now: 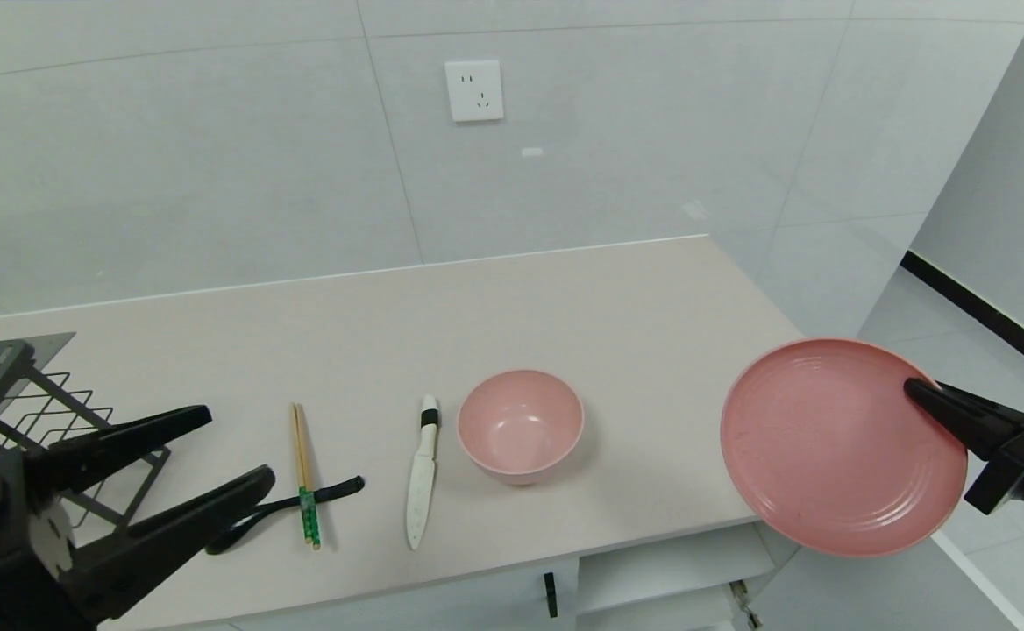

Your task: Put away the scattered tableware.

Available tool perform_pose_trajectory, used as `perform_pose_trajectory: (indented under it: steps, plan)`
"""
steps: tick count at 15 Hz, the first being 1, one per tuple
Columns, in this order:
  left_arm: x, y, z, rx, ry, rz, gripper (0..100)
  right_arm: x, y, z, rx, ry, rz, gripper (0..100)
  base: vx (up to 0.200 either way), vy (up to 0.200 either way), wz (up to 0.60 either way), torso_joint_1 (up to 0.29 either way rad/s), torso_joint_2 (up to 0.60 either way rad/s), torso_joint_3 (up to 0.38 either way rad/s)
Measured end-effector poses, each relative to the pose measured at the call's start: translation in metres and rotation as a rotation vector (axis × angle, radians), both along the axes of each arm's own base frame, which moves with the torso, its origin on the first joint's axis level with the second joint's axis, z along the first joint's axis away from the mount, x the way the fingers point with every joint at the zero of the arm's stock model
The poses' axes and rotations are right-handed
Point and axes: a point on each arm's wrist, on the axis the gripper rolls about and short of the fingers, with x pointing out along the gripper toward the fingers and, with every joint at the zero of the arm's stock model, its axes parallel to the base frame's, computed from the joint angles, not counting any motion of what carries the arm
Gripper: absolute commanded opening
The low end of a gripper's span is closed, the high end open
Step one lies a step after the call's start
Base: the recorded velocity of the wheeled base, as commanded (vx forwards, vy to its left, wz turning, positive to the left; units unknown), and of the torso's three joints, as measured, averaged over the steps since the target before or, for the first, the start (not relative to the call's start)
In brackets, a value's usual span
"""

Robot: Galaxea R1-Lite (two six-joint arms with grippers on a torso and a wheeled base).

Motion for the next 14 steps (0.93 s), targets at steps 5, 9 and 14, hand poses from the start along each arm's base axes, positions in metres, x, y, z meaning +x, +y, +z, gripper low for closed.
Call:
perform_pose_trajectory:
  steps: [5, 9, 14]
  plan:
    - [0.046, -0.01, 0.0, 0.007, 0.037, -0.004, 100, -0.013, 0.008, 0.013, 0.011, -0.074, 0.057, 0, 0.0, 0.0, 0.0, 0.0, 0.0, 0.0]
    - [0.09, -0.022, -0.008, 0.018, 0.103, 0.023, 100, -0.018, 0.006, 0.026, 0.02, -0.144, 0.052, 0, 0.0, 0.0, 0.0, 0.0, 0.0, 0.0]
    - [0.13, -0.047, -0.033, -0.007, 0.262, 0.009, 100, -0.024, 0.004, 0.025, 0.024, -0.151, 0.042, 0, 0.0, 0.0, 0.0, 0.0, 0.0, 0.0]
